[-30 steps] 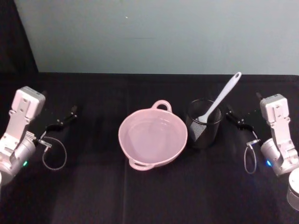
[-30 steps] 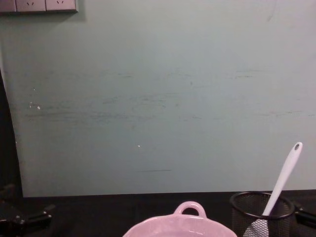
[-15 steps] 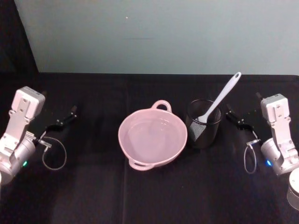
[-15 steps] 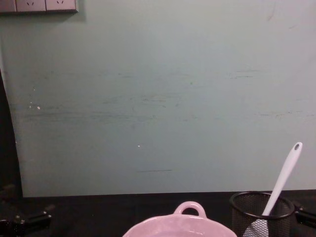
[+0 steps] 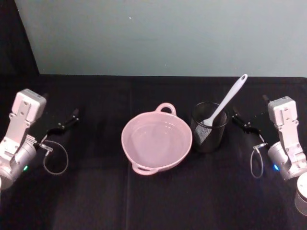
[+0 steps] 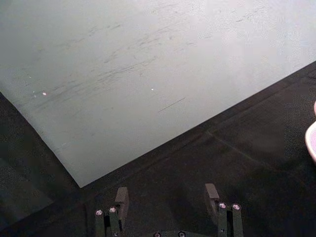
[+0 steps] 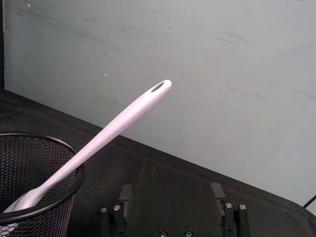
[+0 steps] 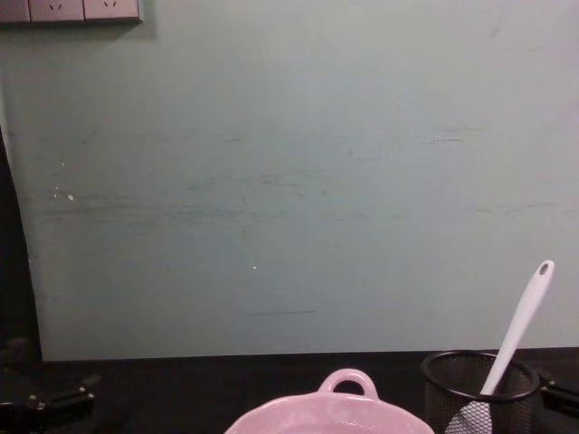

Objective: Use the one hand to pick up the spoon and stir the clear water in the bowl.

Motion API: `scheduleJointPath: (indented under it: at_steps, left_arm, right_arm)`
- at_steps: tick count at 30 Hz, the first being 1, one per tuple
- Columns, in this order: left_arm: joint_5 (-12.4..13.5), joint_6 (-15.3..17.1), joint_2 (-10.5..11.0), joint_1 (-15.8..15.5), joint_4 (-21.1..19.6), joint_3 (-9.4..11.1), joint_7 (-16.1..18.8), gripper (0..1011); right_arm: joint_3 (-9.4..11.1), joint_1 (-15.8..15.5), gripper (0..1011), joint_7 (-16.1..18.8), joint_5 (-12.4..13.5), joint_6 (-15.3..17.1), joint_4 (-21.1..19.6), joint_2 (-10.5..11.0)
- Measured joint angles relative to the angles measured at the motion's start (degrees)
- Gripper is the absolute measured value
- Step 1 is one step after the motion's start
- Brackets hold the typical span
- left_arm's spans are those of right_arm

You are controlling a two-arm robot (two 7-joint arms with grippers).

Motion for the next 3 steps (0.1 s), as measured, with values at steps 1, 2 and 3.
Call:
scheduleJointPath:
  at_steps: [1,2,3]
  left_arm:
    - [0.00,0.00,0.00,0.00,0.00,0.00,0.00,1011]
    - [0.00,0.00,0.00,0.00,0.00,0.00,0.00,1011]
    - [0.00,0.00,0.00,0.00,0.00,0.00,0.00,1011]
  right_arm:
    - [0.00,0.00,1003,0.00,0.01,-0.01,0.00,0.00]
    - [0.00,0.00,1003,0.01,0.01,-0.01,0.00,0.00]
    - [0.00,0.00,1003,0.02,0.02,-0.01,0.00,0.00]
